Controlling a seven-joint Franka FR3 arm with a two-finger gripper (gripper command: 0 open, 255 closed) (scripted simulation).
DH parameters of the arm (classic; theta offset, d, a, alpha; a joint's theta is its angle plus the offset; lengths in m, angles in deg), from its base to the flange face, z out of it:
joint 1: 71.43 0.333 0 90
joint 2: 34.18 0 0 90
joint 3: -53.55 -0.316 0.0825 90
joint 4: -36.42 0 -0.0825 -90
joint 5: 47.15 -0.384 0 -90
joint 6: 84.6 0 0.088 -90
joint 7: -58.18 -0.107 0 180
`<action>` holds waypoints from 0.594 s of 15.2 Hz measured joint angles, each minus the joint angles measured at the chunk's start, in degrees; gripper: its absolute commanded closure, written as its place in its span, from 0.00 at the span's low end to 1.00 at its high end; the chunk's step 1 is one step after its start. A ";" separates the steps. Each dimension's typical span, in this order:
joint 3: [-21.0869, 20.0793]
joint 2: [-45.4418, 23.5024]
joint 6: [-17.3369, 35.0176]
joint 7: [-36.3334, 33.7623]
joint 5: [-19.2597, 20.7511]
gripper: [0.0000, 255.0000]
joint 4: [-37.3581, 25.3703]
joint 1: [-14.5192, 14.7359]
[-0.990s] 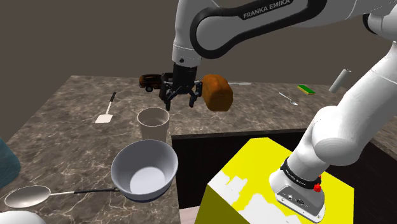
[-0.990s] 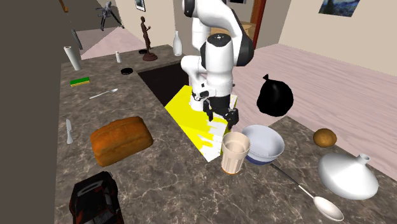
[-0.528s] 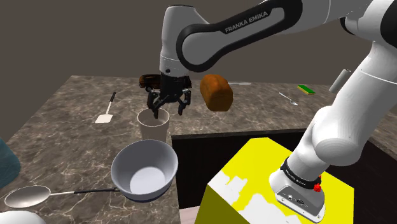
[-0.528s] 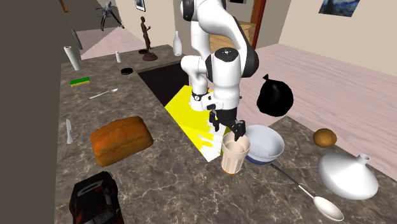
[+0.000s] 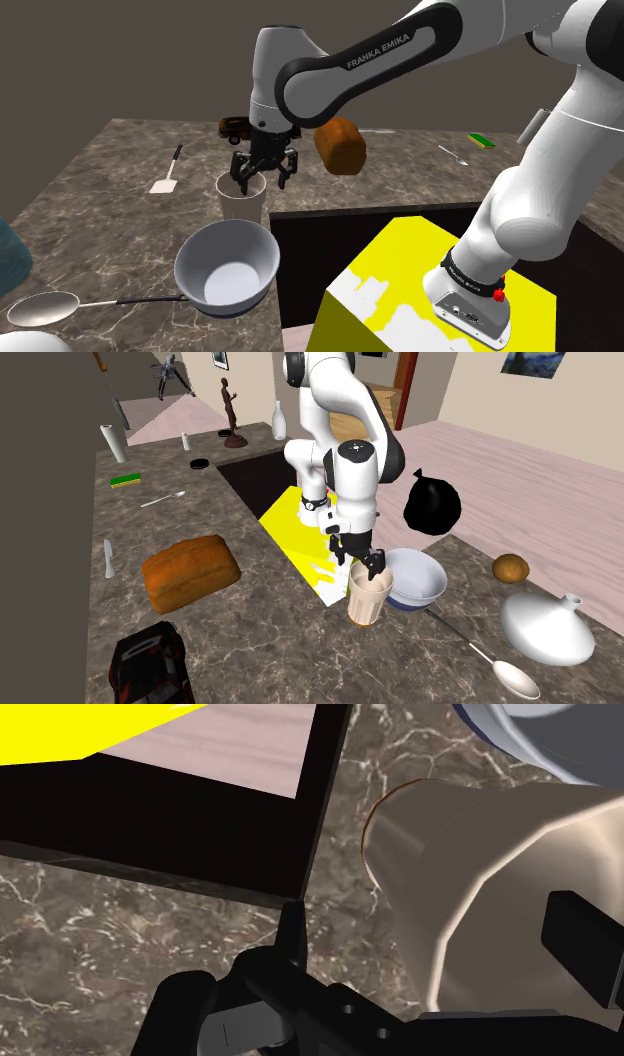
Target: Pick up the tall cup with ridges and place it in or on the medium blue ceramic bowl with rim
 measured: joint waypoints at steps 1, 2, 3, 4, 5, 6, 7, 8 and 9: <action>0.00 0.00 0.02 0.00 0.00 0.00 0.01 0.00; 0.00 0.00 0.03 0.01 0.00 0.00 0.02 0.00; 0.00 0.00 0.03 0.01 0.00 1.00 0.02 0.00; 0.00 0.00 0.03 0.01 0.00 1.00 0.02 0.00; 0.00 0.00 0.03 0.01 0.00 1.00 0.02 0.00; 0.00 0.00 0.02 0.01 0.00 1.00 0.02 0.00; 0.00 0.00 0.03 0.01 0.00 1.00 0.02 0.00; 0.00 0.01 0.03 0.01 0.00 1.00 0.02 0.00; 0.00 0.01 0.03 0.01 0.00 1.00 0.02 0.00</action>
